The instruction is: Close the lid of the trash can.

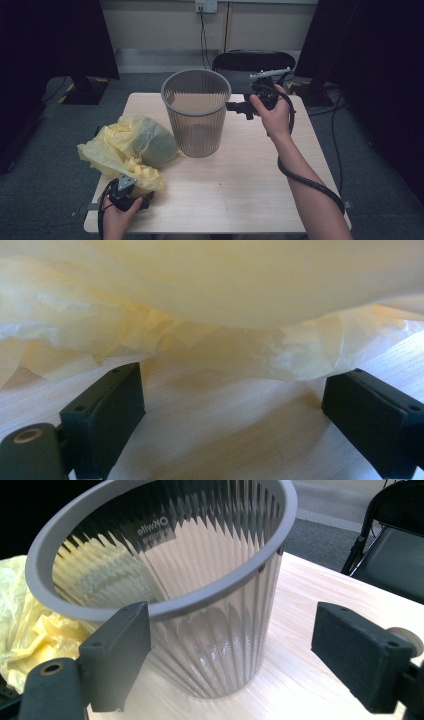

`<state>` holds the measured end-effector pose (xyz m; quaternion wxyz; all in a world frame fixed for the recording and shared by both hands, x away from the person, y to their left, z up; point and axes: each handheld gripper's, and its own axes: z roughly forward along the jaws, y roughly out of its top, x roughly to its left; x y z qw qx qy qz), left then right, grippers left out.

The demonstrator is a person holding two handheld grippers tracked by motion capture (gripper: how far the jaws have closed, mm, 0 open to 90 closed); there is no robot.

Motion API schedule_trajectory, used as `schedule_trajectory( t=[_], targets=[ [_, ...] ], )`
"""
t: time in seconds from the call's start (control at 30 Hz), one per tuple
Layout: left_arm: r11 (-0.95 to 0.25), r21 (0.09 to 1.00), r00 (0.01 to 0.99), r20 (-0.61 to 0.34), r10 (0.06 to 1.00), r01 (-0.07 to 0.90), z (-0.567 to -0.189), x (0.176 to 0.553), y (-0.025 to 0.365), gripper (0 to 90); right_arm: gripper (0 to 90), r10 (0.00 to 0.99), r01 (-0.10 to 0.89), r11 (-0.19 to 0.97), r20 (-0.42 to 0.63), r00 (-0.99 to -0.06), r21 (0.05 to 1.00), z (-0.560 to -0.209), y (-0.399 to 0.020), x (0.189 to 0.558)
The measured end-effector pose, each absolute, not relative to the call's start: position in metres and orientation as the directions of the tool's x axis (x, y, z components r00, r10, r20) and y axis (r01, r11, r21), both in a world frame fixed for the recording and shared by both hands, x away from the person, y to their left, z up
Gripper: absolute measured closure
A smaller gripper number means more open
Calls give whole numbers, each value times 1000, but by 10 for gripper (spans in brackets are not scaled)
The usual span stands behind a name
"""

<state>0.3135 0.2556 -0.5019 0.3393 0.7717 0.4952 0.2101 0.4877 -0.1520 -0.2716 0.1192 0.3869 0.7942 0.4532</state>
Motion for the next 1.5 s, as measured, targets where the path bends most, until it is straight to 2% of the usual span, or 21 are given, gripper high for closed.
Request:
schedule_trajectory(
  t=[0.87, 1.5],
  targets=[
    [-284, 730, 423, -9, 906, 622, -502, 314, 256, 92, 152, 671, 472, 349, 136, -729, 810, -286, -174, 459],
    [-283, 730, 423, -9, 906, 622, -502, 313, 256, 92, 152, 677, 467, 365, 114, -727, 806, -302, -183, 450]
  ],
)
